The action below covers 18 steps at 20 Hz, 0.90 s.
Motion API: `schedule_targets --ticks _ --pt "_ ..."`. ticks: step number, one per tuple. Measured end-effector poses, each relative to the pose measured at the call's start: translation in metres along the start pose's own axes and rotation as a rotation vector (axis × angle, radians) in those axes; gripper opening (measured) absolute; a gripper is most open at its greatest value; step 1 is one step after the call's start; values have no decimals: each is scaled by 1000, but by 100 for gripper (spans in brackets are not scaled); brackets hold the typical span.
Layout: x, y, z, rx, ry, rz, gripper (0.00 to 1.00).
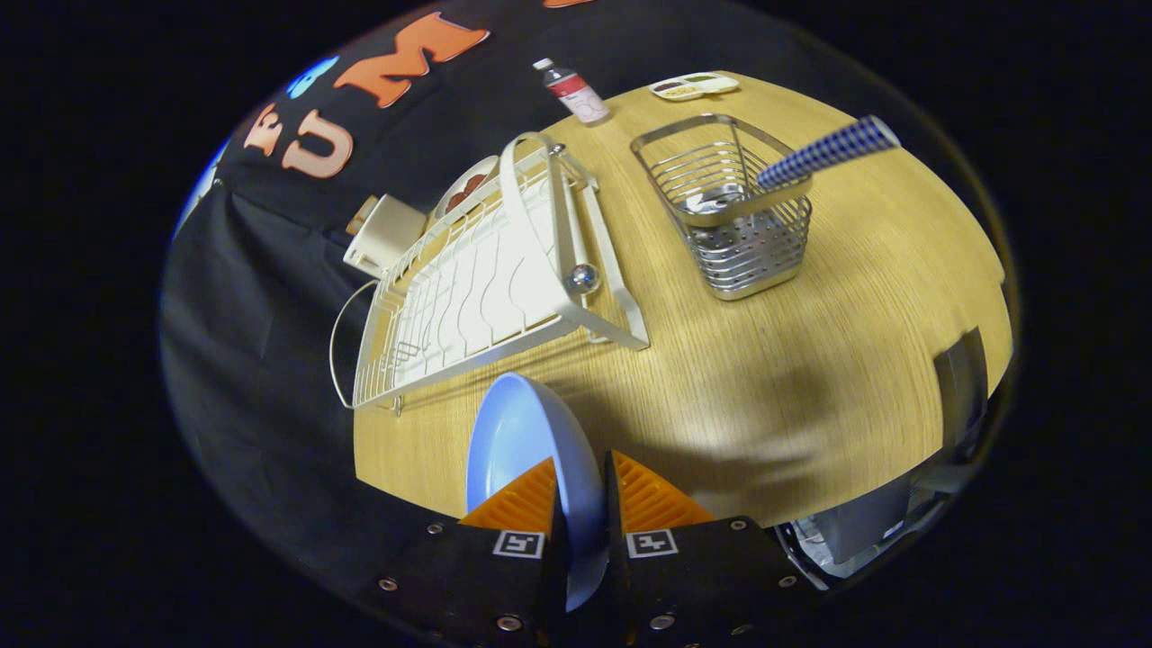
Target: Take the plate from the dish rack, then take the spoon from the basket and place it into the plate.
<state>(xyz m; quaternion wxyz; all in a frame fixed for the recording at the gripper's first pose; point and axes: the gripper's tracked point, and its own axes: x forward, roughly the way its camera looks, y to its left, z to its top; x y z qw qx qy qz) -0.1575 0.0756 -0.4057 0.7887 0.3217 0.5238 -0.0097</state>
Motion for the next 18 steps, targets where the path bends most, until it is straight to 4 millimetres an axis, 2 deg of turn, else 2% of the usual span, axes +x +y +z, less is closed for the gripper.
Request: schedule_targets --ticks 4,8,10,11,12,18 --pt "9 0 4 1 -39 -29 22" --pt "30 -6 7 -75 -93 -129 33" --pt "34 -7 11 -122 -104 -159 31" --pt "32 -5 14 -133 -114 -162 28" --pt "33 -6 17 -140 -123 -166 29" --pt "3 -9 41 -238 -208 -184 51"
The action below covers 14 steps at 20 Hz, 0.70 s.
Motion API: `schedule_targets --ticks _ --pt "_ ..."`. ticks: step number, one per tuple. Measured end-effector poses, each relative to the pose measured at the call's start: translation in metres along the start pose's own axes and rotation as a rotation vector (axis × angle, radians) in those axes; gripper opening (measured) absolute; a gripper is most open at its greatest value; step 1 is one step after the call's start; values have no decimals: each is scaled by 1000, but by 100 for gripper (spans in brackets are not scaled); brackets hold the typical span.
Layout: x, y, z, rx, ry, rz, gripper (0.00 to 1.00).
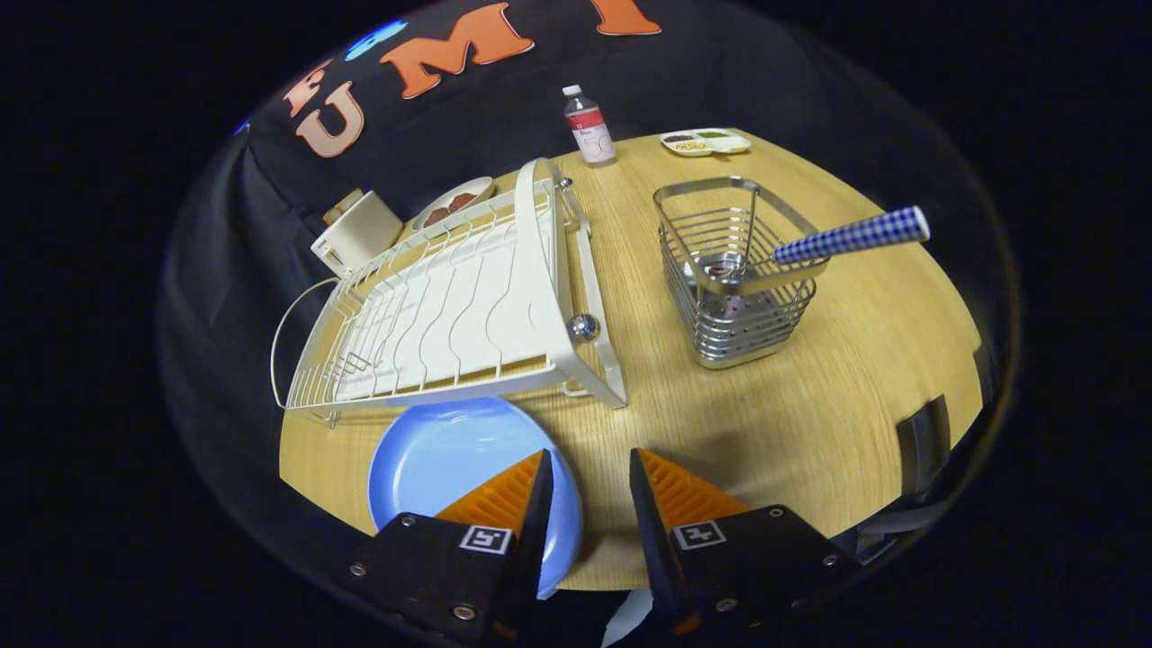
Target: Take the plate from the dish rack, then take the spoon from the basket and place it into the plate.
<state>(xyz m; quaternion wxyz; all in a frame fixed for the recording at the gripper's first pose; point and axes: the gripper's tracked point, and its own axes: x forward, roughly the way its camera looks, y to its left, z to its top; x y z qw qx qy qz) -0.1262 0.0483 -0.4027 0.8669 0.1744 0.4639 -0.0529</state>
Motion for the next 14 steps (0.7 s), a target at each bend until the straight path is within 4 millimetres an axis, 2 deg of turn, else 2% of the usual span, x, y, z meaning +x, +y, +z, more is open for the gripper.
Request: schedule_targets --ticks 3,5,8,11,14 --pt "-14 -17 10 -61 -48 -19 68" --pt "-24 -31 20 -86 -94 -40 75" --pt "-42 -56 41 -97 -171 -84 78" --pt "-51 -78 58 -153 -224 -121 79" --pt "-58 -87 84 -151 -306 -137 79"
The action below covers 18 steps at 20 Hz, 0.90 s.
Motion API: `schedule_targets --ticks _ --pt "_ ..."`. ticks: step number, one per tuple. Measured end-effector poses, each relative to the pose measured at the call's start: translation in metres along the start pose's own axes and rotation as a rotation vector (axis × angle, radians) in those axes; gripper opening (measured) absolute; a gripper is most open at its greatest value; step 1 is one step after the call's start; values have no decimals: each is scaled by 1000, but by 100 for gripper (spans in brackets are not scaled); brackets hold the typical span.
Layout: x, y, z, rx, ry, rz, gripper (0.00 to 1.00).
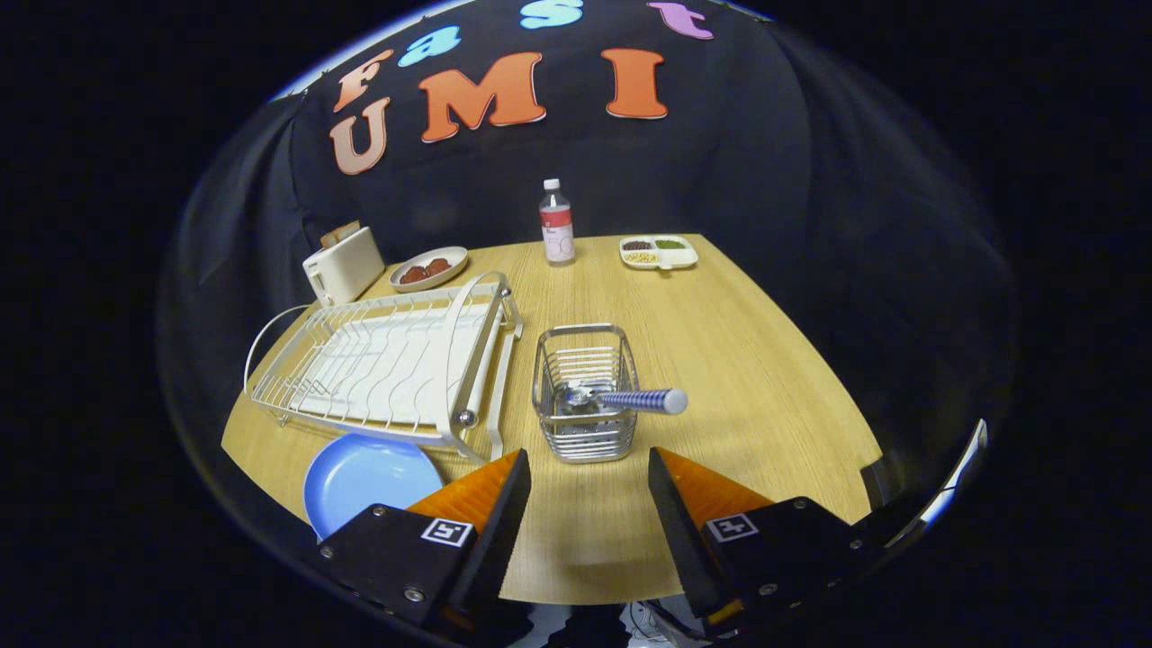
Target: Take the plate from the dish rack, then take the spoon from the basket and place it into the plate.
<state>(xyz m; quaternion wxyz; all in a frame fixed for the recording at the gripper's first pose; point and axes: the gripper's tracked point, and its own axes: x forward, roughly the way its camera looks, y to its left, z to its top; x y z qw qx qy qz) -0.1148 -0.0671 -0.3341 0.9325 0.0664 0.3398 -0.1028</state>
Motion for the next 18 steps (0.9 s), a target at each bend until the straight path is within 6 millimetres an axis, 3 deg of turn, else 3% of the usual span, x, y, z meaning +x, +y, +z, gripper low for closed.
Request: schedule_targets --ticks 2,7,12,14,17,18 --pt "7 -4 4 30 -9 3 78" --pt "19 -12 8 43 -19 -2 51" --pt "26 -25 16 101 -43 -16 45" --pt "28 -24 18 117 -41 5 44" --pt "28 -12 33 94 -83 50 25" --pt "27 -8 33 81 -87 65 23"
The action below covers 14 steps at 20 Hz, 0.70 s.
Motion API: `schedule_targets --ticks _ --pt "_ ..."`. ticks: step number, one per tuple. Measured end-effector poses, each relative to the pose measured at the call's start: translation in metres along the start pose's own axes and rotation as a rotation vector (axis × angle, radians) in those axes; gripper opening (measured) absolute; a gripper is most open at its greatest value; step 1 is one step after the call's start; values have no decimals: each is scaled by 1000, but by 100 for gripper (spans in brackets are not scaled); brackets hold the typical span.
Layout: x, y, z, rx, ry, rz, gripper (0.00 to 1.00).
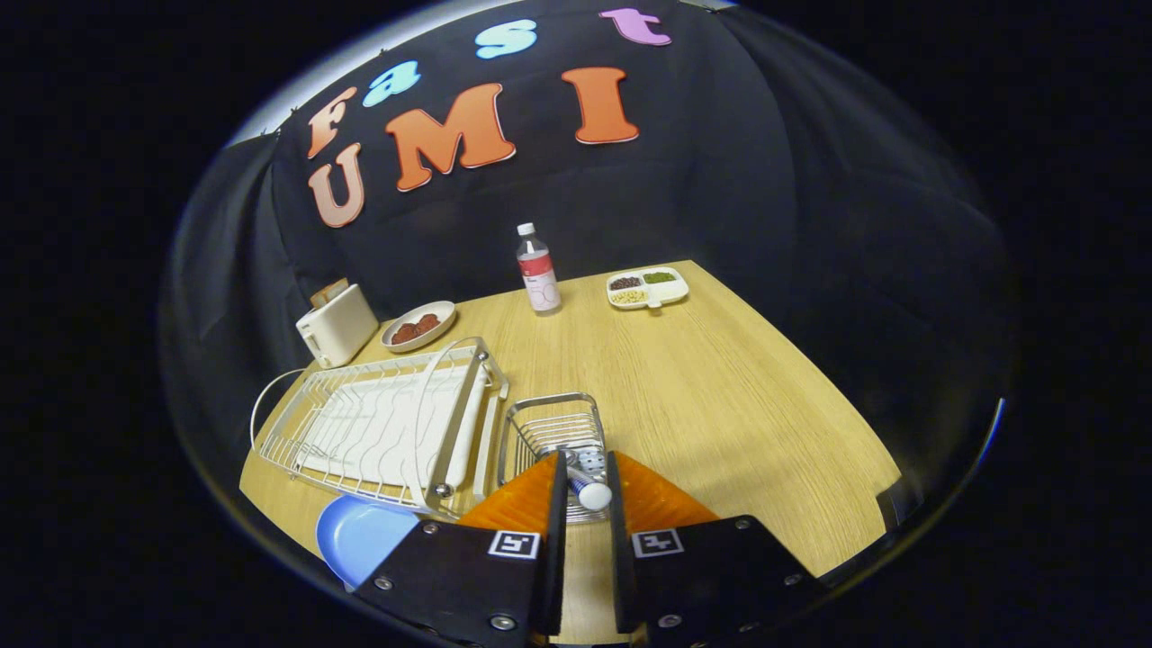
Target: Take the plate from the dish rack, then take the spoon from the basket and place it into the plate.
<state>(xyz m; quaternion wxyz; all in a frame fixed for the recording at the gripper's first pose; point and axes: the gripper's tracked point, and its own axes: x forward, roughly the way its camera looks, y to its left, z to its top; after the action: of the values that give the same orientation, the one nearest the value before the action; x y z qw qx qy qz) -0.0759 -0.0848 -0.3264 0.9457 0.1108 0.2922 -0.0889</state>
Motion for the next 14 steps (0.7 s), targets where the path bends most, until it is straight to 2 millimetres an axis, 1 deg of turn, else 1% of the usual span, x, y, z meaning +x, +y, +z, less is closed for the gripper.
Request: schedule_targets --ticks 1,3,6,9,12,14 --pt "0 9 1 -8 -1 22 19" --pt "1 16 4 -40 1 25 13" --pt "1 24 13 -104 12 28 12" --pt "-3 21 36 -141 -22 -8 10" --pt "-13 25 48 -162 -19 6 10" --pt "-23 27 64 -160 -42 20 10"
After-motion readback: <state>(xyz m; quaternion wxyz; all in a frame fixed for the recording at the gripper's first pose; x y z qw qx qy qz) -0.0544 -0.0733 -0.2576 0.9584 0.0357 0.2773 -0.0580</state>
